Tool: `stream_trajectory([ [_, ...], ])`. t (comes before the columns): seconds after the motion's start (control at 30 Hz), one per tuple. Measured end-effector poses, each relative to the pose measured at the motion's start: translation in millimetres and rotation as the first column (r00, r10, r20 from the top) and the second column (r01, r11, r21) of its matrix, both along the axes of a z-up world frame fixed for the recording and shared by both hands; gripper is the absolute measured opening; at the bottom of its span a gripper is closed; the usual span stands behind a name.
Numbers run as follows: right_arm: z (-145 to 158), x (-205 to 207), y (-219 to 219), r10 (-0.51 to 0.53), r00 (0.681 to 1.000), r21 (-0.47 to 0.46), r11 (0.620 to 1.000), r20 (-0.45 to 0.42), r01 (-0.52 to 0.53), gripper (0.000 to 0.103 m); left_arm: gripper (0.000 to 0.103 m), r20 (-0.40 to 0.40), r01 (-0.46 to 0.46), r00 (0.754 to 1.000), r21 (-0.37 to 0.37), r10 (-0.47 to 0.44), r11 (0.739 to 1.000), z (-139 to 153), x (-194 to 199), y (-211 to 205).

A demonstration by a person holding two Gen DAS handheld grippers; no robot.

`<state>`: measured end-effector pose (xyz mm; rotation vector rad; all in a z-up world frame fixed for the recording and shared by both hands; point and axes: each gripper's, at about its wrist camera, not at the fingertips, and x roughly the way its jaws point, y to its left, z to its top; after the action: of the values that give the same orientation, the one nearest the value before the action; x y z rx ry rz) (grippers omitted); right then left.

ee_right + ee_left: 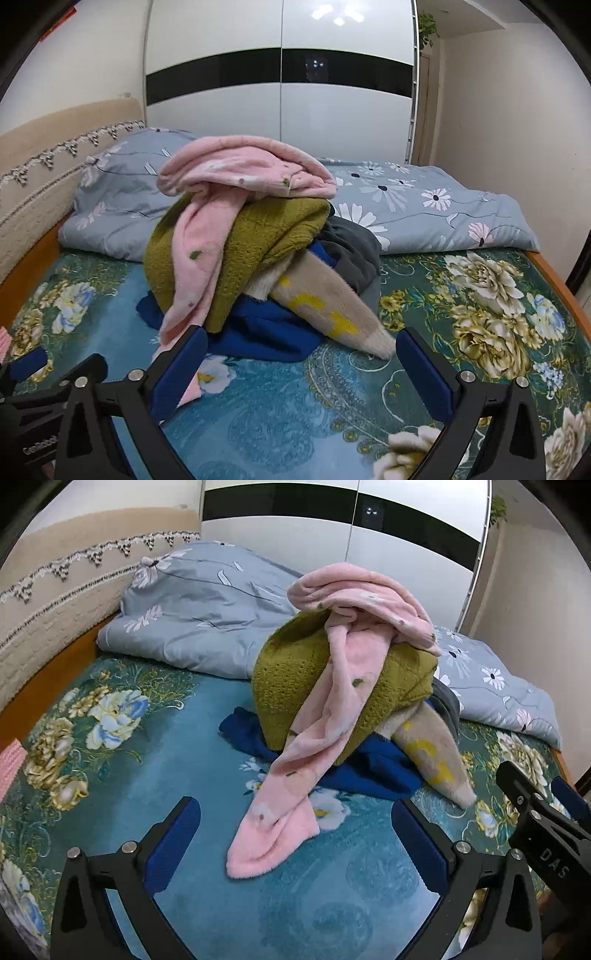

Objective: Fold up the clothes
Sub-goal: 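Move both tools toward the pink fleece garment on the clothes pile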

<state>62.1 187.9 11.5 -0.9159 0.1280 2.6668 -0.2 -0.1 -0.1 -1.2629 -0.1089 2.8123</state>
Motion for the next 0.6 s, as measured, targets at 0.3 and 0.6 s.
stream_trajectory([
  [0.3,-5.2,-33.7,-2.4,0.012,1.000,-0.026,1.000,0.012,-0.012,0.103,0.103,-0.026,-0.007,1.000,0.057,0.009,0.998,-8.4,-21.1,-10.1],
  [0.6,-9.5,-60.9,-13.4,0.060,0.997,-0.008,0.998,-0.051,-0.061,0.103,0.103,-0.040,0.005,0.999,0.107,-0.001,0.994,-14.5,-39.4,-16.9],
])
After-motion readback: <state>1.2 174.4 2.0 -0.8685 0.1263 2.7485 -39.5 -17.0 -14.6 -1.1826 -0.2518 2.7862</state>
